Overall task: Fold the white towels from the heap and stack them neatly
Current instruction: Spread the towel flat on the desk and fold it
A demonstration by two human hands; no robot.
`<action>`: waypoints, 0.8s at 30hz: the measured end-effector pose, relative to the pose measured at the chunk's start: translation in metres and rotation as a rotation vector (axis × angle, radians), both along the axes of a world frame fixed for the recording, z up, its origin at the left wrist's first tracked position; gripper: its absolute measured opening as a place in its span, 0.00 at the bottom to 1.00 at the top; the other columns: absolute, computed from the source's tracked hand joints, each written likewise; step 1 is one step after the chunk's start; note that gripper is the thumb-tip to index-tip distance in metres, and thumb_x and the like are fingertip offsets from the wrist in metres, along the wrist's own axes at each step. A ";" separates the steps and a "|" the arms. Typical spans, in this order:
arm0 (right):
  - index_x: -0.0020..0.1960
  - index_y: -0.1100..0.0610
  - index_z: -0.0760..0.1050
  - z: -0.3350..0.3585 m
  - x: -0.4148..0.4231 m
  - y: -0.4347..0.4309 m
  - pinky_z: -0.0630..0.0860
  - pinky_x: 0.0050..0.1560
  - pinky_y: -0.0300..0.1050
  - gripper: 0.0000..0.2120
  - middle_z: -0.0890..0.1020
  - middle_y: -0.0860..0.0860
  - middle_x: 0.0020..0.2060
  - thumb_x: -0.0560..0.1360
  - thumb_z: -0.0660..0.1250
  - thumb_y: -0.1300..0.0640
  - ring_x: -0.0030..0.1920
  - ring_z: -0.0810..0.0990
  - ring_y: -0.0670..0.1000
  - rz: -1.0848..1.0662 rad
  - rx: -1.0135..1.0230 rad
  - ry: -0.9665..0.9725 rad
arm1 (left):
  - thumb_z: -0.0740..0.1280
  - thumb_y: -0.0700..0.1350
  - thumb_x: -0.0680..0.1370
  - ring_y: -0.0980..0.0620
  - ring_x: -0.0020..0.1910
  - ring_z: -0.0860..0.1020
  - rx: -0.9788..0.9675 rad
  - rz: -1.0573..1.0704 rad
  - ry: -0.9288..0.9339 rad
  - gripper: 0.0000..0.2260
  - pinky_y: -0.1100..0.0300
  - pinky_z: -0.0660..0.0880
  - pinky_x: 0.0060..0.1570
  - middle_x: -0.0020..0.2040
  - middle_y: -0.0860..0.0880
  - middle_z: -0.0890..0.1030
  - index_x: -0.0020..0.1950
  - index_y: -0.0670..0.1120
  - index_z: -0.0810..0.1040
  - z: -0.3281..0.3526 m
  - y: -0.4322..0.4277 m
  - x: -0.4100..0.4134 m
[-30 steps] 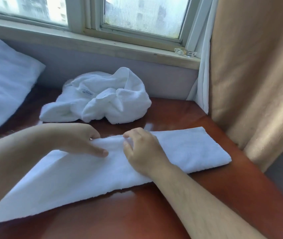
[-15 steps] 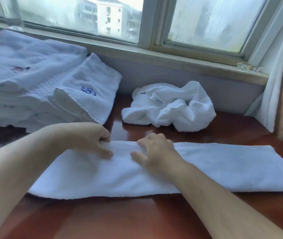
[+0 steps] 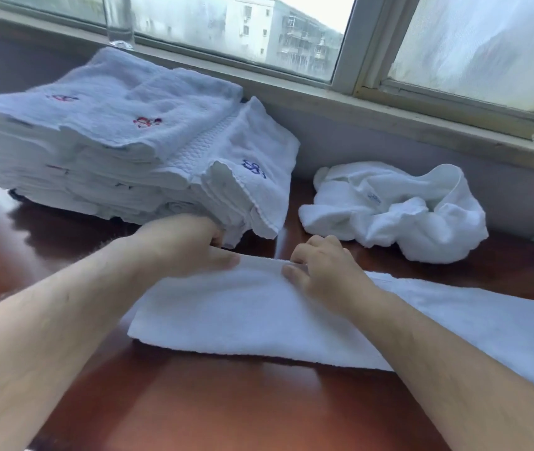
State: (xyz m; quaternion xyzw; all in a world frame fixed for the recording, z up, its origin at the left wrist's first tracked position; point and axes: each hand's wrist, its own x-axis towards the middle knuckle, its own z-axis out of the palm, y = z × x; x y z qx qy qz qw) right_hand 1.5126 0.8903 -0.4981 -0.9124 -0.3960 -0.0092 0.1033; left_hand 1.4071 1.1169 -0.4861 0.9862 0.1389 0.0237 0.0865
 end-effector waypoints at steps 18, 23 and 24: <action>0.81 0.46 0.53 -0.029 -0.033 -0.027 0.43 0.78 0.47 0.30 0.51 0.49 0.82 0.82 0.50 0.38 0.81 0.45 0.51 -0.030 -0.071 0.129 | 0.48 0.64 0.82 0.52 0.80 0.45 0.007 -0.140 -0.006 0.28 0.51 0.42 0.77 0.82 0.53 0.46 0.81 0.60 0.50 -0.050 -0.065 -0.039; 0.82 0.46 0.45 -0.033 -0.045 -0.032 0.37 0.77 0.48 0.33 0.43 0.49 0.82 0.81 0.45 0.35 0.81 0.39 0.51 -0.006 -0.115 0.128 | 0.49 0.60 0.83 0.54 0.80 0.45 -0.051 -0.123 -0.009 0.26 0.52 0.40 0.77 0.82 0.54 0.47 0.81 0.59 0.51 -0.049 -0.061 -0.047; 0.82 0.47 0.44 -0.033 -0.047 -0.032 0.37 0.77 0.49 0.33 0.43 0.49 0.82 0.81 0.45 0.35 0.81 0.38 0.51 -0.003 -0.122 0.127 | 0.49 0.58 0.84 0.55 0.80 0.46 -0.084 -0.109 -0.026 0.24 0.53 0.41 0.76 0.82 0.55 0.48 0.81 0.59 0.52 -0.049 -0.057 -0.049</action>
